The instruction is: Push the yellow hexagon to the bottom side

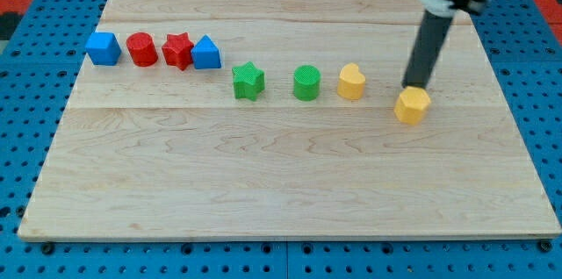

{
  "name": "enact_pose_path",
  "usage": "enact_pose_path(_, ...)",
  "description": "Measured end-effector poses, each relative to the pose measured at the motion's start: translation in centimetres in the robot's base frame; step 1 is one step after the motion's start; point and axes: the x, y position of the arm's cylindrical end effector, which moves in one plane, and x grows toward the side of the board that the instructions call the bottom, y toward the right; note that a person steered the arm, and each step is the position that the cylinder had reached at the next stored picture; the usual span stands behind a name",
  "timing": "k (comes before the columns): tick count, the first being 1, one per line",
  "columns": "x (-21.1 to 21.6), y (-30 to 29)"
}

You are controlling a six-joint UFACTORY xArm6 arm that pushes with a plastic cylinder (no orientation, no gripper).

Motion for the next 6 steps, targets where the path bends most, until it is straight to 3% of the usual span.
enact_pose_path(1,4.3,1.0)
enact_pose_path(2,0.7,-0.2)
enact_pose_path(3,0.1,-3.1)
enact_pose_path(4,4.3,-3.5)
enact_pose_path(5,8.0,-0.2)
enact_pose_path(6,8.3,-0.8)
